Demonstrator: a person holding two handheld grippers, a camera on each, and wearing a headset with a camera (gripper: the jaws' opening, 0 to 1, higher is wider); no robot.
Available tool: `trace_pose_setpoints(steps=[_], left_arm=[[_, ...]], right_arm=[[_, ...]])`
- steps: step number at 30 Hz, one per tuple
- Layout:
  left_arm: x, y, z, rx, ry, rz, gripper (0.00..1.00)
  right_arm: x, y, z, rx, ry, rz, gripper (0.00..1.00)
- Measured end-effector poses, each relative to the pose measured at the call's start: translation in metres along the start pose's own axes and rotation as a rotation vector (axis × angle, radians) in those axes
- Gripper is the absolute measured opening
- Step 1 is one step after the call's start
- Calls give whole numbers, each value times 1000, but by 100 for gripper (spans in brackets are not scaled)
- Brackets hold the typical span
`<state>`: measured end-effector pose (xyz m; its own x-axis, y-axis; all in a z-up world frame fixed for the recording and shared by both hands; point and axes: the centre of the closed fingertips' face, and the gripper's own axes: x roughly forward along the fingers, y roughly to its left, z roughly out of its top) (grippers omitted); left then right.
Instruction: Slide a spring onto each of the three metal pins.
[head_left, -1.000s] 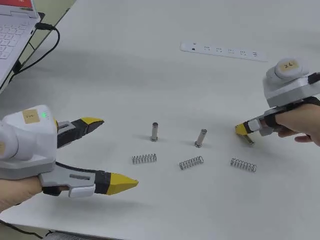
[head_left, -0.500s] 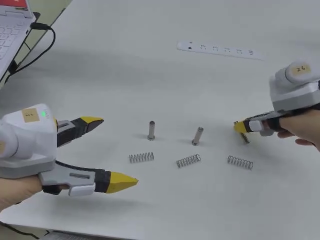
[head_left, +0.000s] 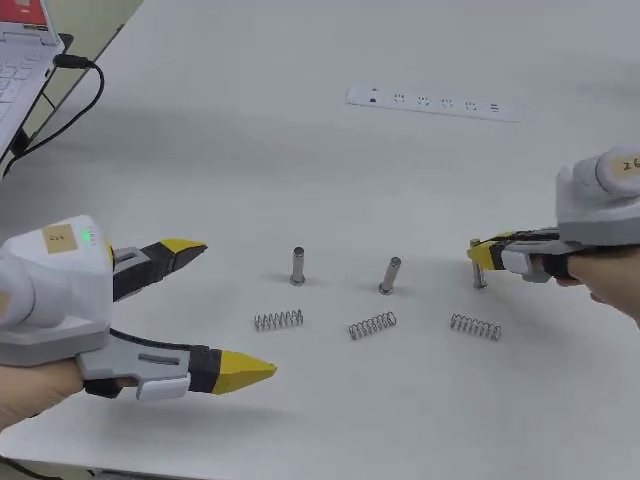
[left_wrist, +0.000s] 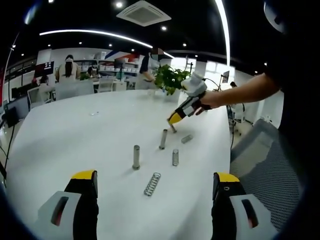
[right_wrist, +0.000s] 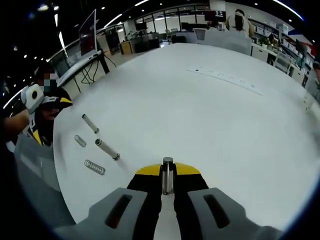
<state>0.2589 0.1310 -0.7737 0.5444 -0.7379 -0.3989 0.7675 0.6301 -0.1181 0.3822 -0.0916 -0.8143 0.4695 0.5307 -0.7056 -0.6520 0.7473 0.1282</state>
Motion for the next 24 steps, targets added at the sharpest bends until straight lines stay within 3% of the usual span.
trace_pose_setpoints(steps=[17,24], left_arm=[[1,-1,2,10,1,0,92],[1,0,4,7,-8,6,92]], right_arm=[[-12,4,-4,-32,-88,-13,5],[-16,10,-8,-116,-101,-28,5]])
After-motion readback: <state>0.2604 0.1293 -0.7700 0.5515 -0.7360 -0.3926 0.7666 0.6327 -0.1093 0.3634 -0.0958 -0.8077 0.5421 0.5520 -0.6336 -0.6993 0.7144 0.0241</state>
